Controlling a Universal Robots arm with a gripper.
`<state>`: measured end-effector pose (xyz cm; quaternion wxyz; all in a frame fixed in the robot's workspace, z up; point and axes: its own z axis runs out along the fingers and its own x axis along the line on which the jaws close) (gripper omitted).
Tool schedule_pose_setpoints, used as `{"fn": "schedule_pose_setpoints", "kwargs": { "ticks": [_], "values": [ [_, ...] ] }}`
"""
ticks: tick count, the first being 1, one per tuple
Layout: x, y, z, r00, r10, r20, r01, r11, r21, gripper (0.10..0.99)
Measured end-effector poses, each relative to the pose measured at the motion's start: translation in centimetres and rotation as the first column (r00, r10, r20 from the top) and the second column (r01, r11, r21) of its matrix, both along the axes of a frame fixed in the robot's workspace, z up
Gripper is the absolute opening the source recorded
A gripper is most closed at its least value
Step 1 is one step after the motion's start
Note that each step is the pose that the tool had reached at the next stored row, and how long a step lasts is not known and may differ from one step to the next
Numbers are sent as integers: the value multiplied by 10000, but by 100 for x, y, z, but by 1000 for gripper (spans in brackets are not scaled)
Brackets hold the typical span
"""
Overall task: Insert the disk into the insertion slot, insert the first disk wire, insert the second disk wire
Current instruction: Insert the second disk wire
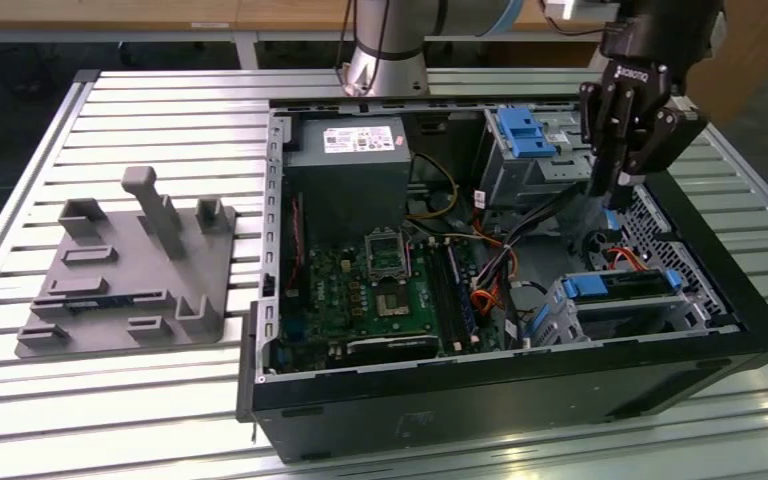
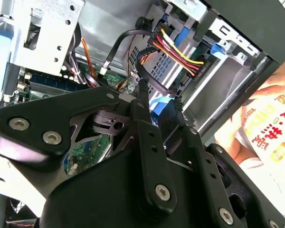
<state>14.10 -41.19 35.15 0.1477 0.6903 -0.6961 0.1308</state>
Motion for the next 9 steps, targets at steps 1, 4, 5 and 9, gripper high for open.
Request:
{"fn": "schedule_pose_setpoints", "kwargs": {
  "ticks": [1,4,5,9],
  "values": [
    [0,1,-11,10000,16,0,-16,10000,-40,361],
    [-1,1,-19,10000,86,-37,-87,9991,-404,361],
    [-1,1,-20,9999,114,-59,-117,9983,-574,361],
    [0,1,-53,9998,186,-95,-194,9959,-883,361]
  ]
}}
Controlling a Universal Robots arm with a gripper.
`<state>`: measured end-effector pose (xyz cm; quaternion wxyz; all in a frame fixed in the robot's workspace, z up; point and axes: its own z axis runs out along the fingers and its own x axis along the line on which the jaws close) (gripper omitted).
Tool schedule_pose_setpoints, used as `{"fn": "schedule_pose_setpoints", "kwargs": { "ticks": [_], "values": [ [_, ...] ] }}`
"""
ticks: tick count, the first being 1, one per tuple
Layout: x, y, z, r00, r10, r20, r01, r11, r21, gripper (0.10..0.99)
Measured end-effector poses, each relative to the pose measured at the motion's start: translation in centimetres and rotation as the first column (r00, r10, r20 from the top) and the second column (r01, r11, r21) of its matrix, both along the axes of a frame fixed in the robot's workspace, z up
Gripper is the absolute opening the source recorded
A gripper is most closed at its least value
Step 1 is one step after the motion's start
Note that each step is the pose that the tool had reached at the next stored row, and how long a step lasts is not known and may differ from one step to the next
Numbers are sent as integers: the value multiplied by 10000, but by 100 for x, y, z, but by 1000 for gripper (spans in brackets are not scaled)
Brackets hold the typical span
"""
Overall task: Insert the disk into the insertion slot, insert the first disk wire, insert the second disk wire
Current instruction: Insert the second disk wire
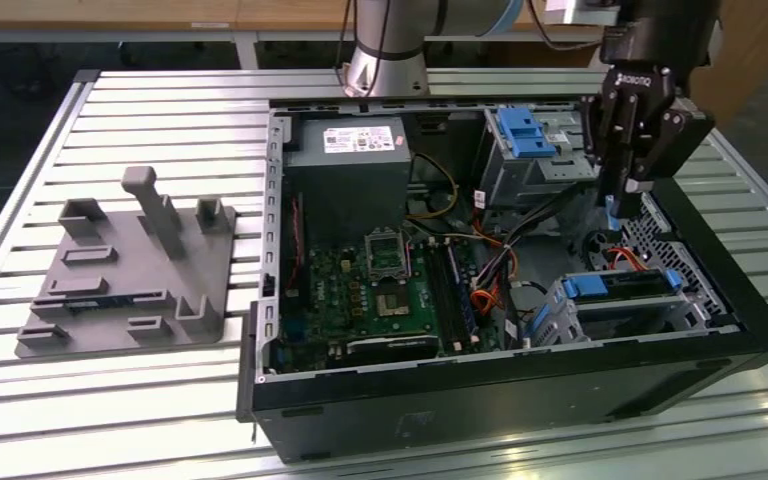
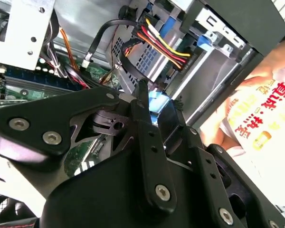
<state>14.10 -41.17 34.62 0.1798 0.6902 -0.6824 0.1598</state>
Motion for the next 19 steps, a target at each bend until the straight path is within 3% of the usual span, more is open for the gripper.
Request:
{"fn": "schedule_pose_setpoints", "kwargs": {
  "ticks": [5,11,19],
  "values": [
    [-5,0,-63,10000,54,1,-54,10000,-32,361],
    [-69,-13,-77,9999,144,14,-144,9999,-31,361],
    [-75,-14,-89,9999,147,37,-147,9999,-84,361]
  ]
}}
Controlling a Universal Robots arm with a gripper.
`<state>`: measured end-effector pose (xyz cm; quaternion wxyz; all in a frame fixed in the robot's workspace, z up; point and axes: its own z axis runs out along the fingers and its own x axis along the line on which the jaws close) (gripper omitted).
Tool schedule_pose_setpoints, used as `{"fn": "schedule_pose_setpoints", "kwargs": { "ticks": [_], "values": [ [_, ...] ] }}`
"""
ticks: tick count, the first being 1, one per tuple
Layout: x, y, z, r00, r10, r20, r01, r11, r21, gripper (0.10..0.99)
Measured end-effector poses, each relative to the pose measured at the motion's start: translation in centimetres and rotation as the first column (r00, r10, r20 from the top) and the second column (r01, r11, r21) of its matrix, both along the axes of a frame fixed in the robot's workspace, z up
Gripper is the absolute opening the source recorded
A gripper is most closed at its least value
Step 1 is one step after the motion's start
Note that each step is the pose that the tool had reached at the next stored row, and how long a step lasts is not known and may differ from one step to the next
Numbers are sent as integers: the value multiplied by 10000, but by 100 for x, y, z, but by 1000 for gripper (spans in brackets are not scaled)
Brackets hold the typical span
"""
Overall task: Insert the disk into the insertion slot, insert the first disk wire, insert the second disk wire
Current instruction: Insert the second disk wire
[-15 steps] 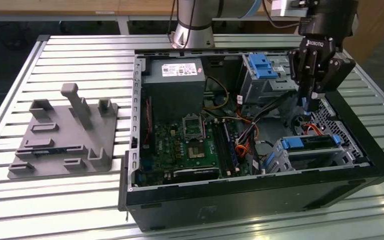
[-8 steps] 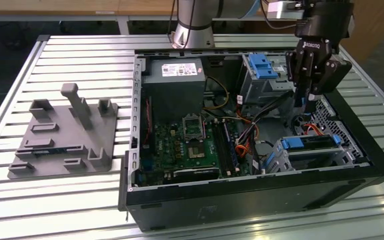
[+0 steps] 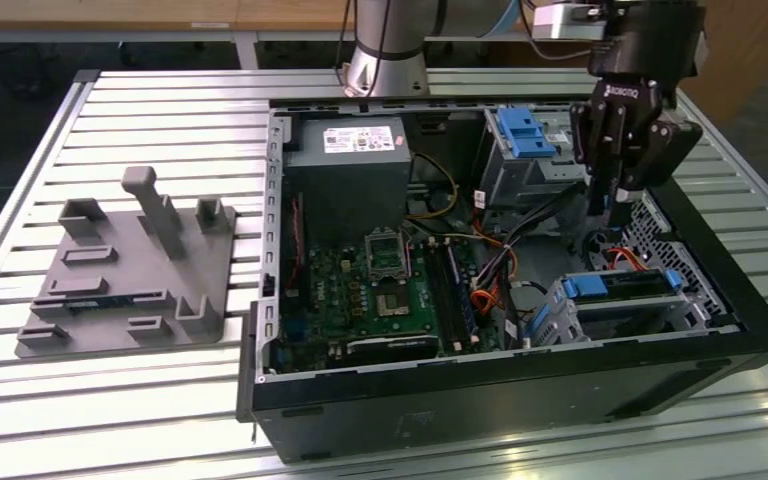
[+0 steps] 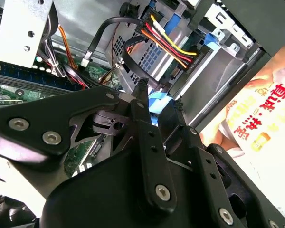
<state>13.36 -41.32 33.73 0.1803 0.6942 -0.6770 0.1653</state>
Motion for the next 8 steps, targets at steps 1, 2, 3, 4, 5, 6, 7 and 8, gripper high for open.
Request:
{"fn": "schedule_pose_setpoints", "kwargs": {
  "ticks": [1,2,3,4,5,6,7,8],
  "values": [
    [0,-2,-5,10000,0,3,0,10000,-1,361],
    [0,-3,-12,10000,-2,7,2,10000,1,361],
    [1,-5,-18,10000,-3,14,3,10000,0,361],
    [4,-7,-22,10000,-2,20,2,10000,-2,361],
    [7,-10,-24,10000,-1,27,1,10000,-2,361],
    [10,-13,-26,10000,-1,31,1,10000,-1,361],
    [14,-17,-27,10000,-1,33,1,10000,0,361],
    [17,-23,-27,10000,-3,33,3,10000,-1,361]
  ]
}}
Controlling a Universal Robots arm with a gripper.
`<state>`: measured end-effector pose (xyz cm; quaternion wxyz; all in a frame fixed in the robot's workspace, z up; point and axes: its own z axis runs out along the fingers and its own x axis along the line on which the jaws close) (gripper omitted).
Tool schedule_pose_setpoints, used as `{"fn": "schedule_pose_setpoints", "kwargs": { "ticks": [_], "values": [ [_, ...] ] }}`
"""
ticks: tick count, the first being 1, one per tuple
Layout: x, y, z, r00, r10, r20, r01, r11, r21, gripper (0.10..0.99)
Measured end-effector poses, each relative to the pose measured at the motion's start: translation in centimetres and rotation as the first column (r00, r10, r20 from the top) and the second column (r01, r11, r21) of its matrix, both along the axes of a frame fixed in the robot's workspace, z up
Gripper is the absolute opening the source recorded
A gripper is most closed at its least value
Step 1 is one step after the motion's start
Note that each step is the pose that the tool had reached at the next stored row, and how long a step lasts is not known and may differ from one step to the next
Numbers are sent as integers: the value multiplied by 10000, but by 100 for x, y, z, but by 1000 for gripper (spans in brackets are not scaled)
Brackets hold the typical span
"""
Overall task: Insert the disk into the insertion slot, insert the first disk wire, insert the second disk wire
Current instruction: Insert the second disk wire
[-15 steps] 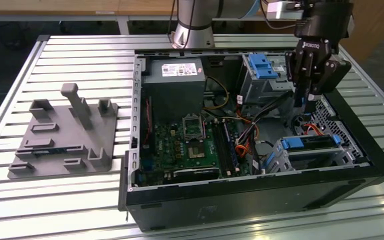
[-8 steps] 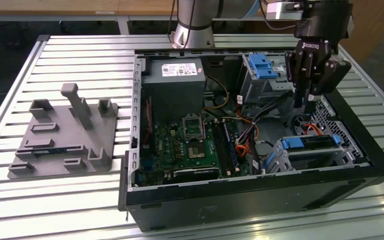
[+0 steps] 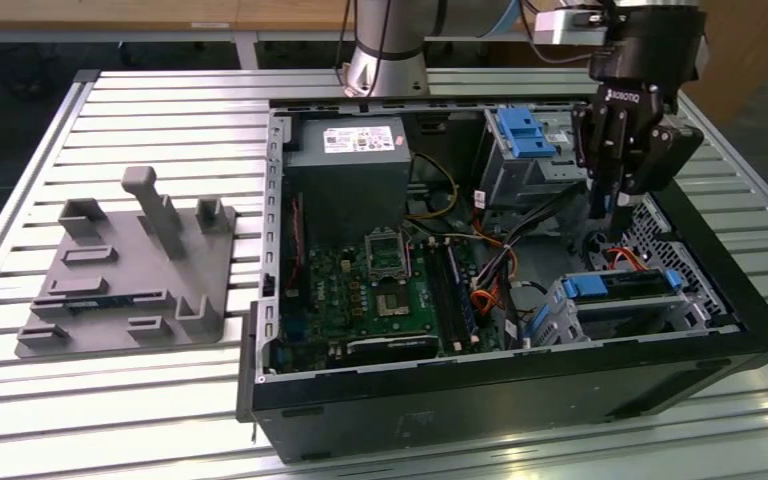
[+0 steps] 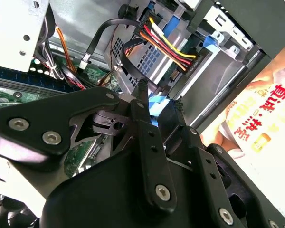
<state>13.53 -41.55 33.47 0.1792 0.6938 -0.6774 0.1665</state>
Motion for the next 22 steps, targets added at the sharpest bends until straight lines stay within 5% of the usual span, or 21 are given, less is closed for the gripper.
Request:
{"fn": "schedule_pose_setpoints", "kwargs": {
  "ticks": [14,22],
  "values": [
    [22,-106,0,9998,-176,0,176,9998,56,361],
    [32,-122,0,9998,-212,17,211,9993,299,361]
  ]
}}
